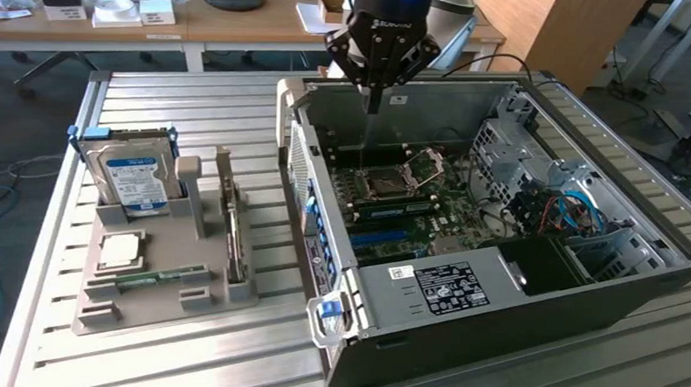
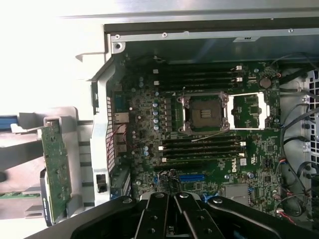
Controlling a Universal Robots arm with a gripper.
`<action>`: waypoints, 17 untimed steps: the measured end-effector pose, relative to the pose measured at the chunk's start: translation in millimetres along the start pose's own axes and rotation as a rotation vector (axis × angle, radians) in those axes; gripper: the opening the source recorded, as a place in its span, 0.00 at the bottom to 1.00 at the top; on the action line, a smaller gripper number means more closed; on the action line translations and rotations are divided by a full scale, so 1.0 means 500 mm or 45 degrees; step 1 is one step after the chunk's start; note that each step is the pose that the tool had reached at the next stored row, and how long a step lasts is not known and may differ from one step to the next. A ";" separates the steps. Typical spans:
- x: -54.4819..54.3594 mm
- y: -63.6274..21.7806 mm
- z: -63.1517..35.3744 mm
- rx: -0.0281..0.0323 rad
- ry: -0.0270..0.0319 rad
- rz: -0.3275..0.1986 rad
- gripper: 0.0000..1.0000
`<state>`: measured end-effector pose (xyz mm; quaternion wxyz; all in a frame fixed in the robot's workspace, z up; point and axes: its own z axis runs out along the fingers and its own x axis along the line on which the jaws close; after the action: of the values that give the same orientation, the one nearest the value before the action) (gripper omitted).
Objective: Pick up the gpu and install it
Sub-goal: 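Reach for the gpu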
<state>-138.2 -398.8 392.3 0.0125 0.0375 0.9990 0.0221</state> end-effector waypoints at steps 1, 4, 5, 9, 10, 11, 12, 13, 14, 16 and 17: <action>0.001 0.000 0.000 0.0000 0.0000 0.000 0.11; 0.003 0.000 0.000 -0.0001 0.0000 0.000 0.11; 0.004 0.000 0.001 -0.0001 -0.0001 0.000 0.11; 0.009 -0.001 0.001 -0.0001 0.0000 0.000 0.11; 0.010 -0.001 0.001 0.0000 0.0000 0.000 0.11; 0.012 -0.001 0.001 0.0000 0.0000 0.000 0.11; 0.013 -0.001 0.001 0.0000 0.0000 0.000 0.11; 0.015 -0.001 0.001 -0.0001 0.0000 0.000 0.11; 0.016 -0.001 0.001 0.0000 0.0000 0.000 0.11; 0.018 -0.001 0.002 -0.0001 0.0000 0.000 0.11; 0.019 -0.001 0.002 0.0000 0.0001 0.000 0.11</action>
<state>-147.8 -398.8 391.3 0.0125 0.0374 0.9990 0.0221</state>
